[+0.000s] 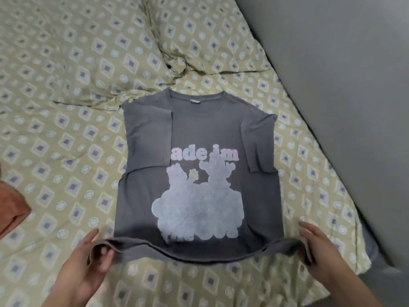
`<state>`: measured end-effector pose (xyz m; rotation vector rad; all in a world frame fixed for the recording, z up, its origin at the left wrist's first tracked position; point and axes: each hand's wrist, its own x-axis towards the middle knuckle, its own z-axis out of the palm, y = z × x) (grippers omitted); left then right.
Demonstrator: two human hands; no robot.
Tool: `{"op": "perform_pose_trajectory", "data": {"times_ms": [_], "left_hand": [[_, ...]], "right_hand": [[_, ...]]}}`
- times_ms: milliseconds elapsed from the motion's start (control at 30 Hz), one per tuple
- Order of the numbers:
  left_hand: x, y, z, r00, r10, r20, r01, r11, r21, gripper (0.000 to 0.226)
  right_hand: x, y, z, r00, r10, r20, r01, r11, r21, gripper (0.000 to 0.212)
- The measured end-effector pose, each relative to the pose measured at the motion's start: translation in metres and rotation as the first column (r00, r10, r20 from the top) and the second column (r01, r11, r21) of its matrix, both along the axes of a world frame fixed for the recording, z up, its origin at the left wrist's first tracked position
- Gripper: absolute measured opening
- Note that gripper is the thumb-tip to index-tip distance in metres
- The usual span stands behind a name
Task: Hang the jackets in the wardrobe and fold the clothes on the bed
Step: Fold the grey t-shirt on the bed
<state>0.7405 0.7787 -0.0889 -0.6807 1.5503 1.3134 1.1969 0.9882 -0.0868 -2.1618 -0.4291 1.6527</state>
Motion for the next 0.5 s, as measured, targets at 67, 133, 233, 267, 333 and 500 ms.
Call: {"op": "perform_pose_trajectory", "data": {"times_ms": [67,133,233,267,333,500], "left_hand": [[-0.015,0.040,-0.002,0.987,0.146,0.067,-0.154,0.981,0.122,0.014],[-0.026,0.083,-0.005,0.977,0.184,0.109,-0.200,0.965,0.169,0.022],[-0.041,0.142,-0.012,0.979,0.188,0.081,-0.201,0.959,0.202,0.039],[-0.046,0.160,-0.014,0.981,0.184,0.064,-0.193,0.956,0.222,0.043],[-0.057,0.191,-0.019,0.979,0.201,0.037,-0.204,0.945,0.257,0.048],[-0.081,0.272,-0.004,0.981,0.159,-0.108,-0.109,0.922,0.372,0.028]], "right_hand": [[-0.025,0.038,0.002,0.968,-0.217,-0.128,0.227,0.971,0.073,0.020],[-0.052,0.076,0.002,0.854,-0.411,-0.320,0.450,0.892,0.054,0.029],[-0.082,0.126,-0.003,0.772,-0.419,-0.478,0.483,0.876,0.012,0.040],[-0.088,0.141,-0.006,0.784,-0.374,-0.496,0.446,0.894,0.031,0.050],[-0.098,0.172,-0.009,0.823,-0.257,-0.506,0.355,0.929,0.104,0.066],[-0.133,0.245,-0.016,0.975,-0.024,-0.223,0.104,0.928,0.357,0.019]]}}
